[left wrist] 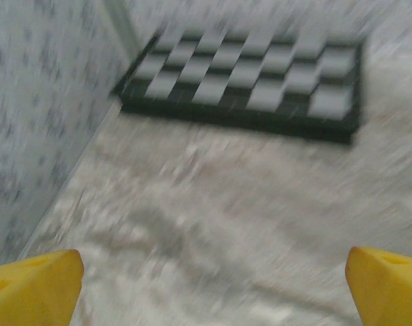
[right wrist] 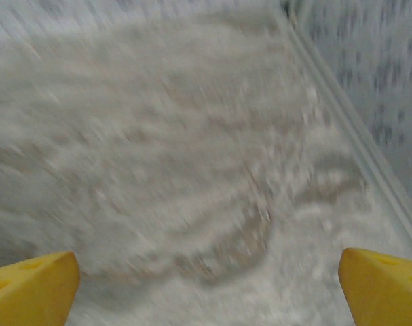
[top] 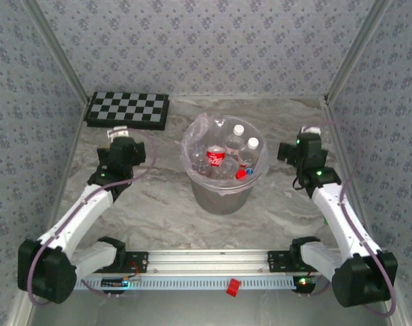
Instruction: Put the plastic bottles in the bin
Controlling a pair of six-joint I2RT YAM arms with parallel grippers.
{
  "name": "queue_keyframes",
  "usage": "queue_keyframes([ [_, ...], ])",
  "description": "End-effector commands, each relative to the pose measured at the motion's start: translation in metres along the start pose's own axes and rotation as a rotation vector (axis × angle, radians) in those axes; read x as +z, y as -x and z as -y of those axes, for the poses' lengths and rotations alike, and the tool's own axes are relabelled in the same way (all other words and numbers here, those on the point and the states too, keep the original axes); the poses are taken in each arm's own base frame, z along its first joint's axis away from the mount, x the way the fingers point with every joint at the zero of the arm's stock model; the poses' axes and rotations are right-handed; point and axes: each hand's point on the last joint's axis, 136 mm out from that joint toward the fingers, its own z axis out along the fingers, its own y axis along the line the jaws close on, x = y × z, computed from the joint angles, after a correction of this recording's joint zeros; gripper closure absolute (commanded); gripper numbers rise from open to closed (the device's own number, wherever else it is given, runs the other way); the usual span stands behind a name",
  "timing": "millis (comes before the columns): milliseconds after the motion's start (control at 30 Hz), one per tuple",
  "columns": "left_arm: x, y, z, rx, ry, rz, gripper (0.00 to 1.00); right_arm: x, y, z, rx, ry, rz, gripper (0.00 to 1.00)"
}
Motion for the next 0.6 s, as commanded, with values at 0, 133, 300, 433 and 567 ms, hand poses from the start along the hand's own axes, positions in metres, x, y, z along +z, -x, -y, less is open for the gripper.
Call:
queue_keyframes([
  [0, 0.010, 0.016, -0.018, -0.108, 0.080, 0.101, 0.01, 0.010, -0.003, 0.021, 0.095, -0.100, 0.135, 0.00],
  [133, 0.034, -0.010, -0.013, -0.093, 0.073, 0.056, 0.01, 0.024, -0.027, 0.037, 0.175, -0.157, 0.152, 0.00],
  [300, 0.052, -0.010, 0.008, -0.081, -0.009, 0.088, 0.01, 0.040, -0.046, 0.044, 0.156, -0.208, 0.163, 0.00],
  [433, 0.063, 0.001, 0.023, -0.055, -0.070, 0.128, 0.01, 0.057, -0.056, 0.039, 0.104, -0.208, 0.142, 0.00],
  [567, 0.066, 0.001, 0.034, -0.016, -0.122, 0.114, 0.01, 0.066, -0.048, 0.035, 0.077, -0.202, 0.178, 0.00],
])
